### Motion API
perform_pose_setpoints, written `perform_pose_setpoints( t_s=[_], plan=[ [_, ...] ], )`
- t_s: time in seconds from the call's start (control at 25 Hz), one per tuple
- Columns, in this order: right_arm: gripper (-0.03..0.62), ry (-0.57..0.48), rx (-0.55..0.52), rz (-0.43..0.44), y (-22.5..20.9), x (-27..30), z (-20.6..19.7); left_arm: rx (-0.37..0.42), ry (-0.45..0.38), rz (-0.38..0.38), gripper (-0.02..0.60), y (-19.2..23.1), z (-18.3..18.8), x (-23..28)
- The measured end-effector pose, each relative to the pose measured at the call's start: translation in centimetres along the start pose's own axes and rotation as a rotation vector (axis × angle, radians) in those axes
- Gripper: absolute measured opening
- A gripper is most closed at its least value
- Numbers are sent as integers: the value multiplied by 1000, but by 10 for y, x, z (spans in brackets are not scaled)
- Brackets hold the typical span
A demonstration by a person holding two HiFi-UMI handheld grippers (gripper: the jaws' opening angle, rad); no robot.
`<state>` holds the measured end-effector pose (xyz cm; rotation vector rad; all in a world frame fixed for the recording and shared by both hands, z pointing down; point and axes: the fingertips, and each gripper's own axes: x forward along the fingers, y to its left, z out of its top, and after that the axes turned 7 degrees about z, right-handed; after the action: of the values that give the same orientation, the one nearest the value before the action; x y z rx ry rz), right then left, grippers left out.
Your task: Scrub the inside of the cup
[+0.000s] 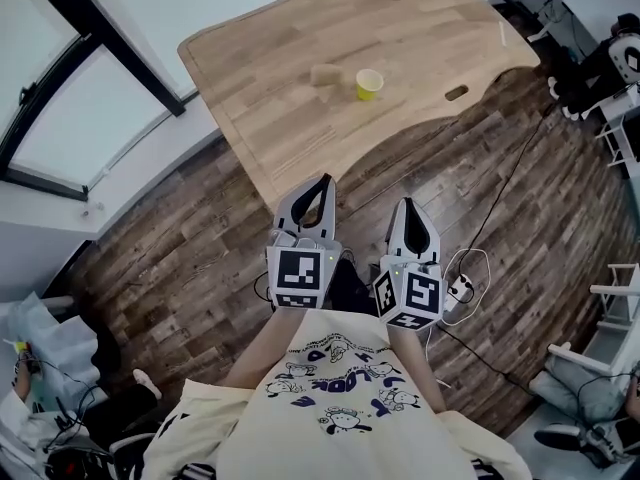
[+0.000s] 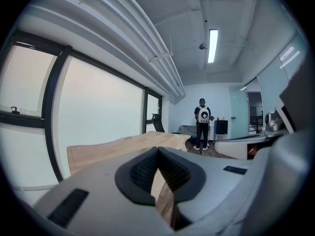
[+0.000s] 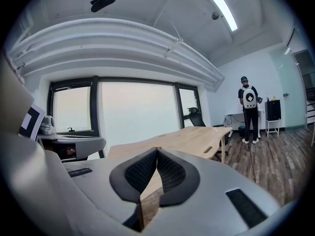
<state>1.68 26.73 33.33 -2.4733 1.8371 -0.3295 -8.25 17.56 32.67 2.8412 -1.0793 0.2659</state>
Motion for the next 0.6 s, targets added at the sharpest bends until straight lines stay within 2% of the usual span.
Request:
perform_pose_setpoints(
  t_s=[0.36, 0.6],
  plan=[
    [14, 19, 11, 31, -60, 46, 10, 3, 14, 47, 18, -24, 6, 62],
    [14, 38, 16, 67, -77, 73, 10, -5, 37, 74, 18, -28, 4, 92]
  ],
)
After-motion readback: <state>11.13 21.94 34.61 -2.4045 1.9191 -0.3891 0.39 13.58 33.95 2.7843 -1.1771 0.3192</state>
